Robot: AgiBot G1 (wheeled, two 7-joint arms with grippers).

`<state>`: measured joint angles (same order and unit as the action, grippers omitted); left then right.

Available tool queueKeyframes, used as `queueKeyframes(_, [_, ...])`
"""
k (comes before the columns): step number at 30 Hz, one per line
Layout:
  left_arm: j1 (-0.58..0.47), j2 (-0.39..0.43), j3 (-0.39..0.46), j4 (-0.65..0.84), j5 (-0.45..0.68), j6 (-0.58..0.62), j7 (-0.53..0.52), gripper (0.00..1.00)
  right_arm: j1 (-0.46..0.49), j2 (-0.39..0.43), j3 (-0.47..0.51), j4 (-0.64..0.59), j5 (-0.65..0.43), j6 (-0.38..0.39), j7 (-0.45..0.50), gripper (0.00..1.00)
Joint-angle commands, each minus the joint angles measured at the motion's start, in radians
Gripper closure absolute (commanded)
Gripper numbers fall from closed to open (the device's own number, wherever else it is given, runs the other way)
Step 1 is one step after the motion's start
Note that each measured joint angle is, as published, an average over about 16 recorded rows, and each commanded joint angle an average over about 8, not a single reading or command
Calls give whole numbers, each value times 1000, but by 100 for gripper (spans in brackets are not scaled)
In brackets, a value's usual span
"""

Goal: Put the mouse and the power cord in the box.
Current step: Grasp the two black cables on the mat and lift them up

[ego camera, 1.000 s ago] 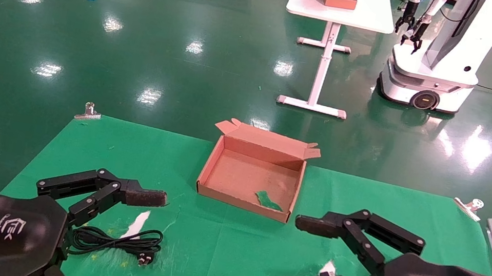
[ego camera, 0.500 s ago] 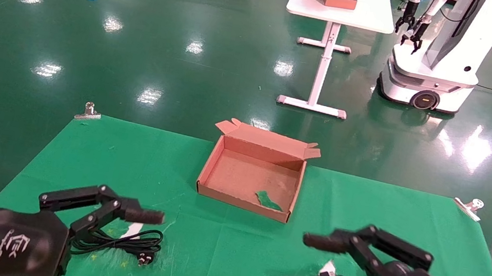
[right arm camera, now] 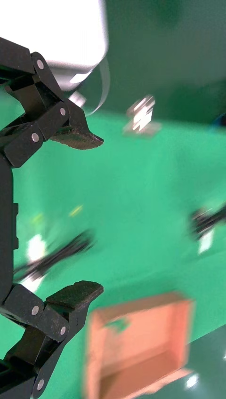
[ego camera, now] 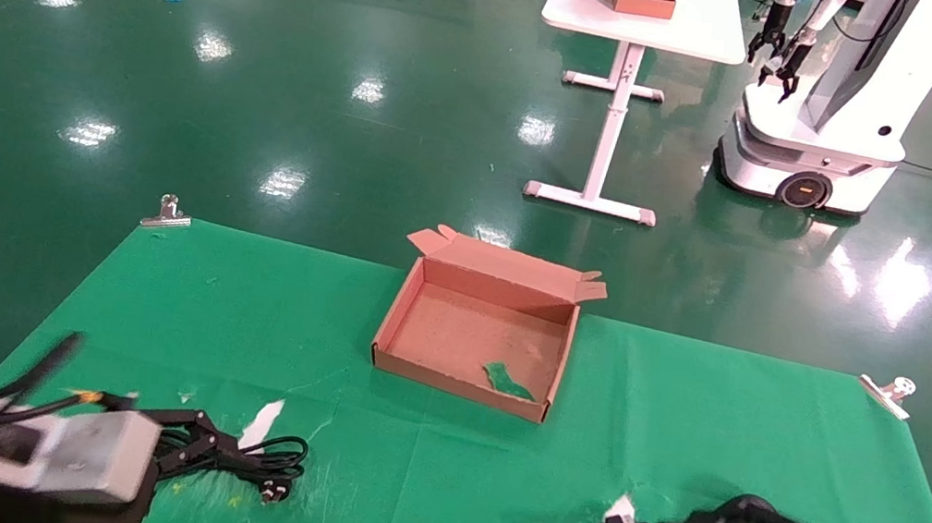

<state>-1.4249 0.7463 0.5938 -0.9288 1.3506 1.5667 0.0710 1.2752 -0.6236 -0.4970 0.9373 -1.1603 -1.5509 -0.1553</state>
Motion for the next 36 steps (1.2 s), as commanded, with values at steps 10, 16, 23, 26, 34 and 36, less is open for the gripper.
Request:
queueKeyframes(10, [-212, 205, 154, 435, 268, -59, 251, 0, 219, -193, -144, -346, -317, 58, -276, 0])
queueKeyframes(16, [-255, 278, 189, 587, 340, -151, 349, 0, 292, -280, -193, -506, -409, 93, -400, 0])
queueKeyframes(23, [-277, 326, 212, 702, 393, -274, 425, 0, 353, -349, -225, -643, -463, 112, -507, 0])
queueKeyframes(26, [-284, 342, 225, 735, 416, -314, 452, 0, 368, -373, -236, -688, -479, 116, -543, 0])
queueKeyframes(34, [-296, 382, 238, 810, 441, -398, 491, 0, 384, -432, -254, -784, -506, 161, -611, 0])
queueKeyframes(36, [-296, 390, 237, 825, 440, -412, 496, 0, 385, -443, -254, -804, -507, 179, -624, 0])
